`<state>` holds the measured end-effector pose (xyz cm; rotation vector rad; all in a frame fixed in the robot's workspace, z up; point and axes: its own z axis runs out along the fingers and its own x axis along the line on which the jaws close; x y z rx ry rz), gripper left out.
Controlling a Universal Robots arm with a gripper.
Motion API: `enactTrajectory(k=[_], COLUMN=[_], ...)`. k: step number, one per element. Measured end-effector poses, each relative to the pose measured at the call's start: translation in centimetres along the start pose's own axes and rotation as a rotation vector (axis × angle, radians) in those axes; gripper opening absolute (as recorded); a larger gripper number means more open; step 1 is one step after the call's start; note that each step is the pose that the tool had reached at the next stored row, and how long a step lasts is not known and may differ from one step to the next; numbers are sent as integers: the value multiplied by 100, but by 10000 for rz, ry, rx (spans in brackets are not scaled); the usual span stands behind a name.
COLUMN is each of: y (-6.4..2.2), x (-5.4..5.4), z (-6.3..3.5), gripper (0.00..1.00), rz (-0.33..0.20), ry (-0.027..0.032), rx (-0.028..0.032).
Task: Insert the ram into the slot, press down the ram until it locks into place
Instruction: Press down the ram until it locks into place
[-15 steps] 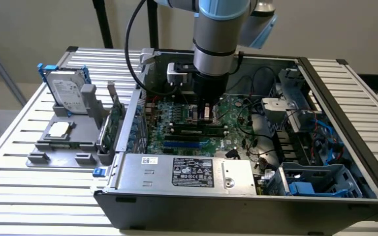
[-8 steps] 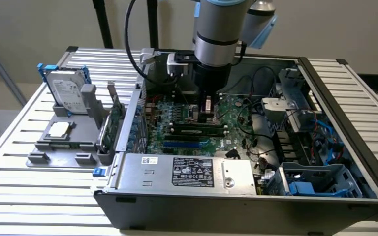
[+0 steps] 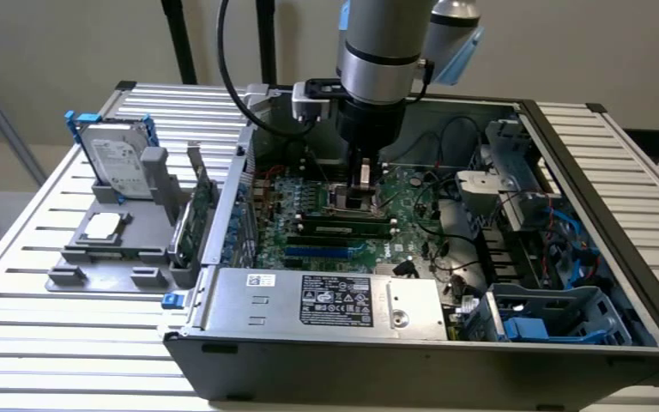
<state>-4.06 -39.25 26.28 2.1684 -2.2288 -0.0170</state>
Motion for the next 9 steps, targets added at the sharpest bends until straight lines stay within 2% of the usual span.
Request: enactTrajectory(k=[9], y=[0], x=[-3], z=[-1], gripper=[11], rz=[0], ry=[1], rx=[-1])
